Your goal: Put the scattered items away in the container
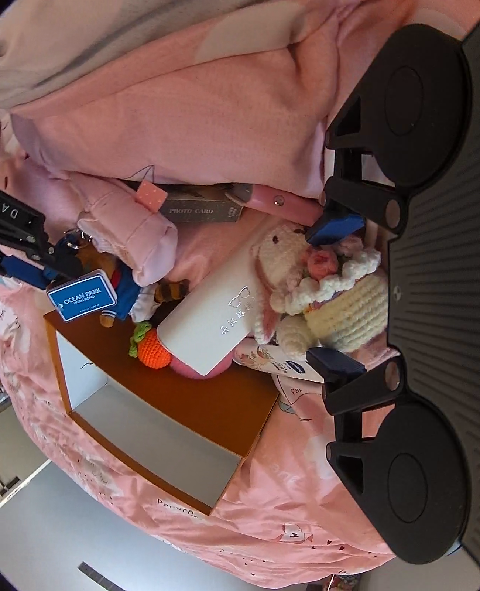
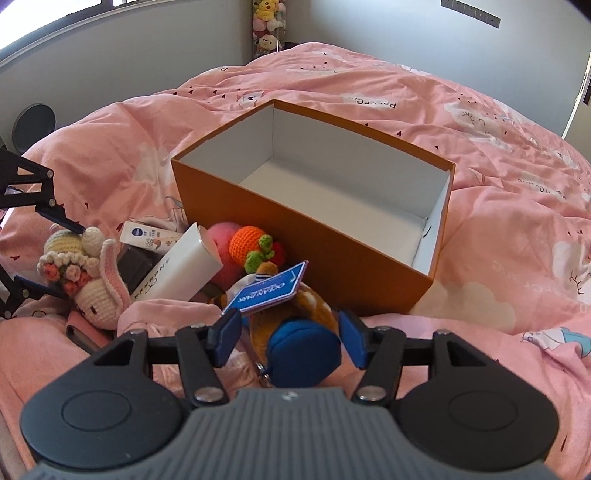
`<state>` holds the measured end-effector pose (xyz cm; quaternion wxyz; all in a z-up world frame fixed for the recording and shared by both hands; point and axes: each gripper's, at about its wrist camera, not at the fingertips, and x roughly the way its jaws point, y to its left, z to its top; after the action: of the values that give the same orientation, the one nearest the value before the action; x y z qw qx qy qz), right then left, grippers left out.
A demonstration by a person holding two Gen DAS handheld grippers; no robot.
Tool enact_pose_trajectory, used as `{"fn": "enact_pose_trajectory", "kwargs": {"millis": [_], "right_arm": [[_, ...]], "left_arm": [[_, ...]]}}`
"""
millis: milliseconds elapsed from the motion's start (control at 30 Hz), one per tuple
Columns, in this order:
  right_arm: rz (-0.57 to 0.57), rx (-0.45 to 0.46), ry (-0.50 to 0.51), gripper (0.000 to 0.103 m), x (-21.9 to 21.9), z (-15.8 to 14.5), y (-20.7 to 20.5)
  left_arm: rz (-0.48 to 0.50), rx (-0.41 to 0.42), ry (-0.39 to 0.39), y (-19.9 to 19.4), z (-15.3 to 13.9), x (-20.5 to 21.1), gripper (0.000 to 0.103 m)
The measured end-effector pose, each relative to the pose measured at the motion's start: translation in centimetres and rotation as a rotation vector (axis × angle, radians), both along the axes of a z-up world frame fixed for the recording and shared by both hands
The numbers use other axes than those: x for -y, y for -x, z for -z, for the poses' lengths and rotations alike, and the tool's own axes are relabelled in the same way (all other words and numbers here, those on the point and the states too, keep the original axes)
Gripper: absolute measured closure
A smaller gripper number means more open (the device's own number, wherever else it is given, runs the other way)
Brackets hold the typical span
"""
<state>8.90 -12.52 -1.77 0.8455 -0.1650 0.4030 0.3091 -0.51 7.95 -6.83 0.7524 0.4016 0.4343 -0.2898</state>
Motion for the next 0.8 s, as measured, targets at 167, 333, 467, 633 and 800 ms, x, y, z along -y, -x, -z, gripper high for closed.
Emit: {"fn": "enact_pose_trajectory", "kwargs": {"millis": [167,333,467,633,800], "right_arm": [[-0.014,-0.011,0.019,0.041,-0.2,0.4,-0.3],[-0.022,-0.010,0.034,0.040,-0.5,0.8,-0.4],[-0.026,-0.015,0.042,0.040,-0.6,1.1,-0.5],[-0.028,-0.020,0.044,0.040,-0.8,1.6,-0.8],[-0.028,-0.036,0.053,0.039,-1.1,2.3,-1.2]], "left_arm": [[0.056,-0.019,-0.085,-0.5,1.0,0.6,0.029],[0.060,-0.014,-0.157,-0.9,2.6,0.9,0.026],[0.029,-0.018,-0.154,-1.1,2.9,0.8,0.026],[-0.012,-0.017,-0.143,-1.1,3.1,0.7,0.029],[-0.020,-0.019,-0.148,-1.0,3.8,0.8,0.029]]}}
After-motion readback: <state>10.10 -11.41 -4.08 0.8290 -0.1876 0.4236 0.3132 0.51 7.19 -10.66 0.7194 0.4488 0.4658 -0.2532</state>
